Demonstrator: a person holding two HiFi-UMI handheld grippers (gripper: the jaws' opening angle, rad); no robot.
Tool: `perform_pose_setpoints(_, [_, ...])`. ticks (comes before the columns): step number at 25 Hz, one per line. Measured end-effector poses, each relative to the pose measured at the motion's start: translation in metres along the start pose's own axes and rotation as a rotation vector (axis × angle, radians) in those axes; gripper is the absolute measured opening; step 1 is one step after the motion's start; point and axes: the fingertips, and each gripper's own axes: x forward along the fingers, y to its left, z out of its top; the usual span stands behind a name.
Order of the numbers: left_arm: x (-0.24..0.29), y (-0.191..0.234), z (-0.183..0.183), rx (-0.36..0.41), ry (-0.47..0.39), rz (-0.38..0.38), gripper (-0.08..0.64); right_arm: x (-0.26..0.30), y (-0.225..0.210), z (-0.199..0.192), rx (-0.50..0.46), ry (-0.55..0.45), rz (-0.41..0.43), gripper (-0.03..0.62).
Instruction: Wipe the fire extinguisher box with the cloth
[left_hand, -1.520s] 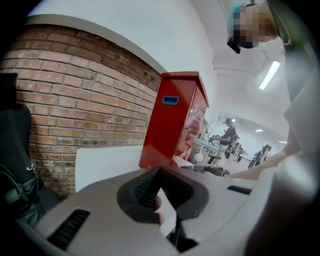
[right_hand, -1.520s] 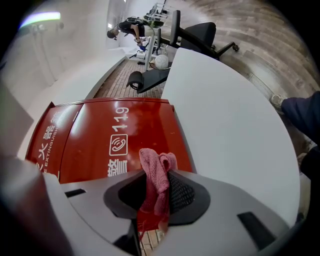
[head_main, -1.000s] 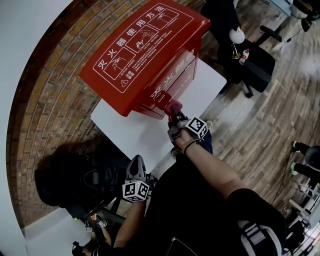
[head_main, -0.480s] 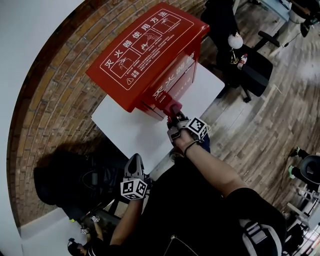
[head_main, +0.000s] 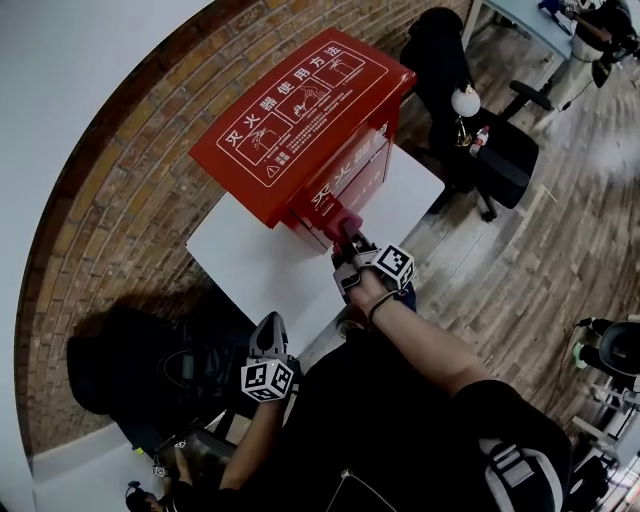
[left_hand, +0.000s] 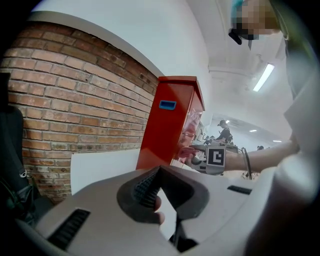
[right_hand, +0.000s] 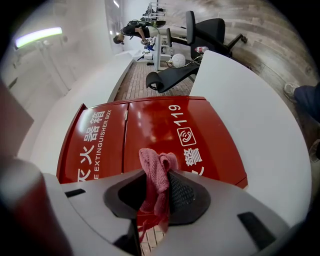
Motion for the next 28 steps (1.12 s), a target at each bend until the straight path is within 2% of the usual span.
perform_pose_setpoints(28, [0.003,0.011,0.023,-0.011,-0.084,0.021,0.021,-0.009,0.095,-0.011,0.01,0.016,0.109,0.11])
